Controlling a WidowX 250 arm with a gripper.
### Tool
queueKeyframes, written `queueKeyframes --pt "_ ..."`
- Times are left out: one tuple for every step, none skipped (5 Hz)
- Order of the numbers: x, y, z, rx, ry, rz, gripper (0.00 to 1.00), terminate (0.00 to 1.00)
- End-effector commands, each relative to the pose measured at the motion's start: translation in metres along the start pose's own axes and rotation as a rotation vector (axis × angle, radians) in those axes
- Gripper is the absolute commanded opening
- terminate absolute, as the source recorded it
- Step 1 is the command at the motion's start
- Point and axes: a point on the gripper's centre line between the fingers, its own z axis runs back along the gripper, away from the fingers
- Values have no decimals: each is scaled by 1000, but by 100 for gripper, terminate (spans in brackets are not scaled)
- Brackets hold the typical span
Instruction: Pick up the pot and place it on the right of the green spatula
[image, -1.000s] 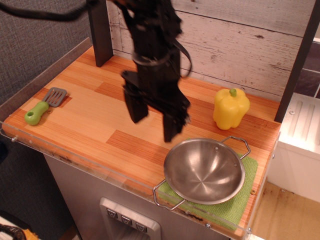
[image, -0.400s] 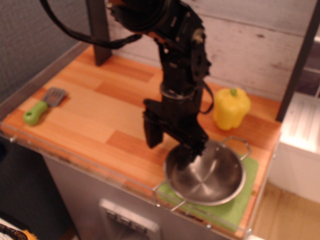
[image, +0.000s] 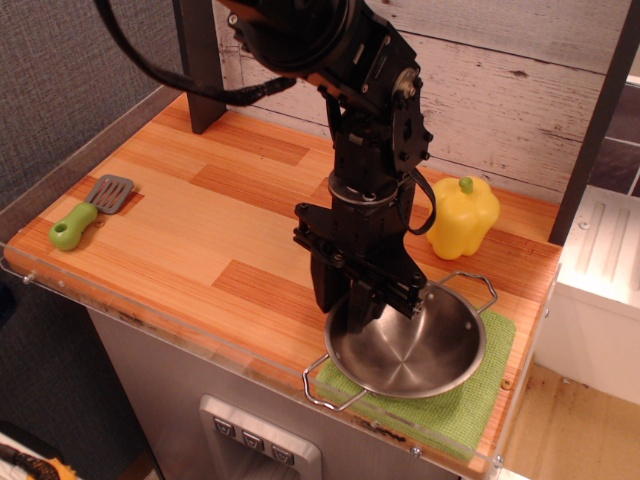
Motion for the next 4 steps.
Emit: queueKeyframes --pt "1 -1 10 -8 -43 -14 0 0" --pt "3 -16 25 -49 -96 -58 0 0" --pt "10 -33 66 -109 -227 -112 0 0" --pt "15 -35 119 -255 -407 -177 0 0"
